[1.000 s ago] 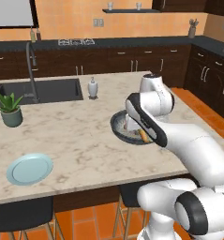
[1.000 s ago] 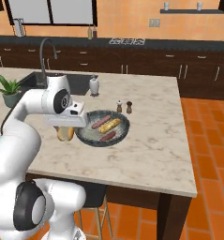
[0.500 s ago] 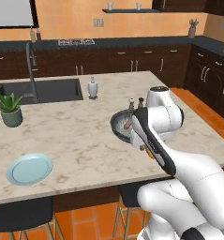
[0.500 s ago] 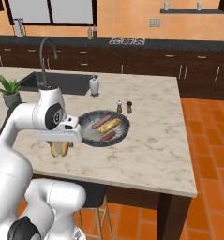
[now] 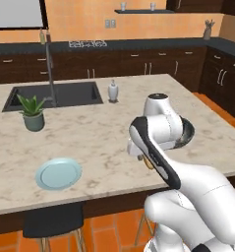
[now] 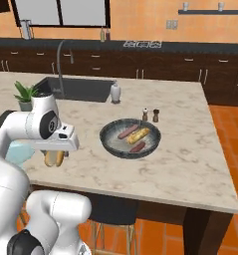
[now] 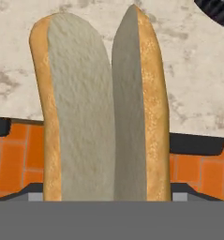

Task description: Place one bun and one sausage from the bowl on each plate.

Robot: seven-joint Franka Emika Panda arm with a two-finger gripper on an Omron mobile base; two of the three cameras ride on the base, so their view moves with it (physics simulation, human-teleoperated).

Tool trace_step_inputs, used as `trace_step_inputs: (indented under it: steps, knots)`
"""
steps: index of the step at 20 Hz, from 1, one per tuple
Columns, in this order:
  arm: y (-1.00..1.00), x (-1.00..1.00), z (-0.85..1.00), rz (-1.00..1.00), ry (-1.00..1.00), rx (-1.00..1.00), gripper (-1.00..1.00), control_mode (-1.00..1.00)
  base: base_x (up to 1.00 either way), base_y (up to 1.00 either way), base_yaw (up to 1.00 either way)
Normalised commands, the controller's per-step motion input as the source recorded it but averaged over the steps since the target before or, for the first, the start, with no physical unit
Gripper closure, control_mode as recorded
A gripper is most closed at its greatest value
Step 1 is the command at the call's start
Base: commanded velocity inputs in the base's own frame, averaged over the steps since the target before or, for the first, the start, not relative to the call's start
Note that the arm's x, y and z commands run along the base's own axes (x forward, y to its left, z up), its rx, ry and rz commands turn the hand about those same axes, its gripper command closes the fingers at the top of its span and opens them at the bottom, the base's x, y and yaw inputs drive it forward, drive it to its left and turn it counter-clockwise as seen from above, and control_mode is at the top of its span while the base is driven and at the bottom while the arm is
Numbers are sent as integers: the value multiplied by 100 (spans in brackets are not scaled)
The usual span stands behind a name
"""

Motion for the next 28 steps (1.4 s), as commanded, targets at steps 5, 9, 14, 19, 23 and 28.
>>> trace_step_inputs:
  steps: [5,9,14,19,23,28]
  knots:
    - [0,0,0,0,0,0,100,100,1,100,0]
    - [0,0,0,0,0,0,100,100,6,100,-1]
    - [0,0,0,0,0,0,100,100,13,90,-2]
    - [-31,42,-10,5,1,2,100,-100,0,0,0]
    - [-95,100,-58,0,7,10,100,-100,0,0,0]
    - [-80,100,-41,5,6,12,100,-100,0,0,0]
